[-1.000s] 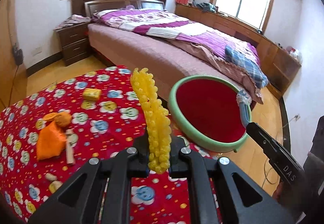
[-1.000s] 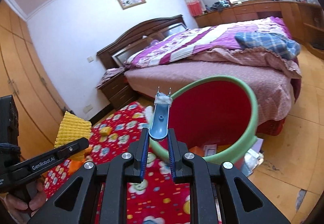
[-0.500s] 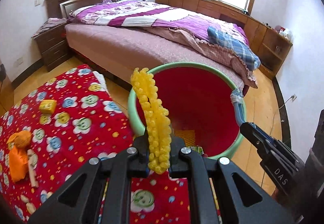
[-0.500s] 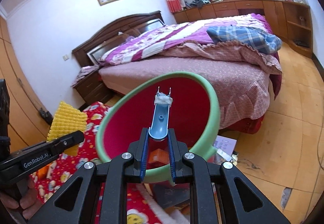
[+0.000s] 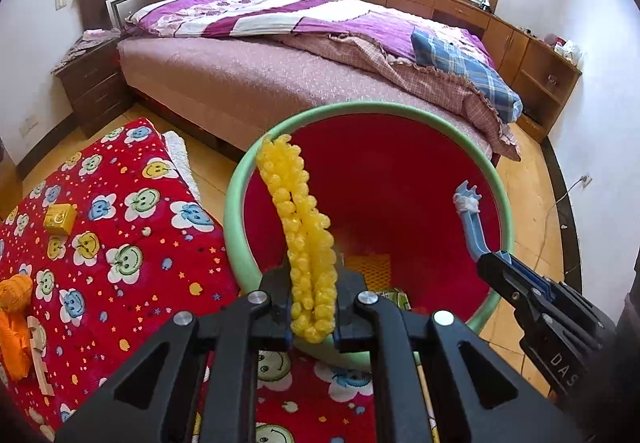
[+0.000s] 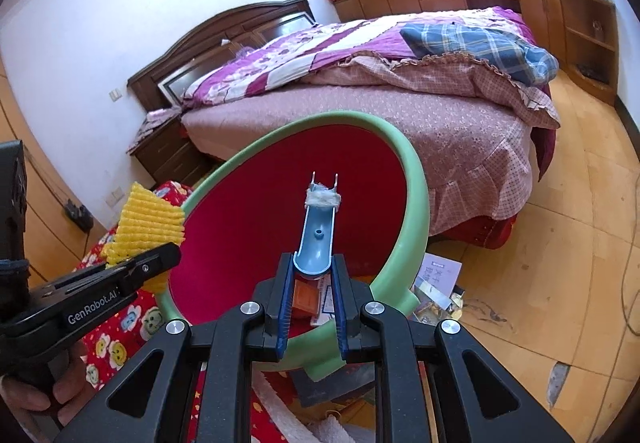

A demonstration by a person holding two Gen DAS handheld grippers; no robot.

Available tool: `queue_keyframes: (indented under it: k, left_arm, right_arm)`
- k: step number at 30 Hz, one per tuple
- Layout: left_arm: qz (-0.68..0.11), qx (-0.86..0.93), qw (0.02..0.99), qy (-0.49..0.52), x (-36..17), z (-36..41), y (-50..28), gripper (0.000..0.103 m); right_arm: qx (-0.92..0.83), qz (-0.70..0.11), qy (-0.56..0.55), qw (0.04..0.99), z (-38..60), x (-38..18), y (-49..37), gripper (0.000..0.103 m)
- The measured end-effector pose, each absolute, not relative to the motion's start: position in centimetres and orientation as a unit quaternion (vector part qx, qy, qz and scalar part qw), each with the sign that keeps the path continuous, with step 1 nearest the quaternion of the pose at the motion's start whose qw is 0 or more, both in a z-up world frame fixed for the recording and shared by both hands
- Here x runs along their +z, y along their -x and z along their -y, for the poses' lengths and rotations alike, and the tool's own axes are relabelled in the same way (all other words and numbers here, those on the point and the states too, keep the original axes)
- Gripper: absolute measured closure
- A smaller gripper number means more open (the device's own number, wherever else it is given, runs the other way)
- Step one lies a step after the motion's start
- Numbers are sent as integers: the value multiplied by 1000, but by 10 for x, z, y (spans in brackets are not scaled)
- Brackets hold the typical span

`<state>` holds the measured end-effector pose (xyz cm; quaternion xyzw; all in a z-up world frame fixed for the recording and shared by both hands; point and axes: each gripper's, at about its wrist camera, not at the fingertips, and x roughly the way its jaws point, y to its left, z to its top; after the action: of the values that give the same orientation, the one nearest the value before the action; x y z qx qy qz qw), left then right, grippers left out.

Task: Collect trash
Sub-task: 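Carry the yellow net and blue piece over the red bucket and open both tools, then move both open tools back from the bucket to the bedspread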

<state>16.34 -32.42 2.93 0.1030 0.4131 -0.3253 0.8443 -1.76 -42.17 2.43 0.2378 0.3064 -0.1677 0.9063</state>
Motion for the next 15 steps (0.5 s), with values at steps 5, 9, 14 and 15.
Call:
queue_keyframes:
  k: [5,9,14,15]
  left_arm:
    - [-419,-316,846,-99,27,323,-165,69]
    - [-423,-314,845,-90,28,321,-166,68]
    - [-422,-312,847,-92,30,317,-162,68]
    - [-422,-311,847,-92,31,316,-162,68]
  right_arm:
    - [-175,-312,-241,902,424,22,17,85]
    - [-170,-314,-251,900,426,20,18,82]
    - [-174,-317,-242,900,423,22,18,80]
    - [-175,-317,-241,900,422,22,19,80]
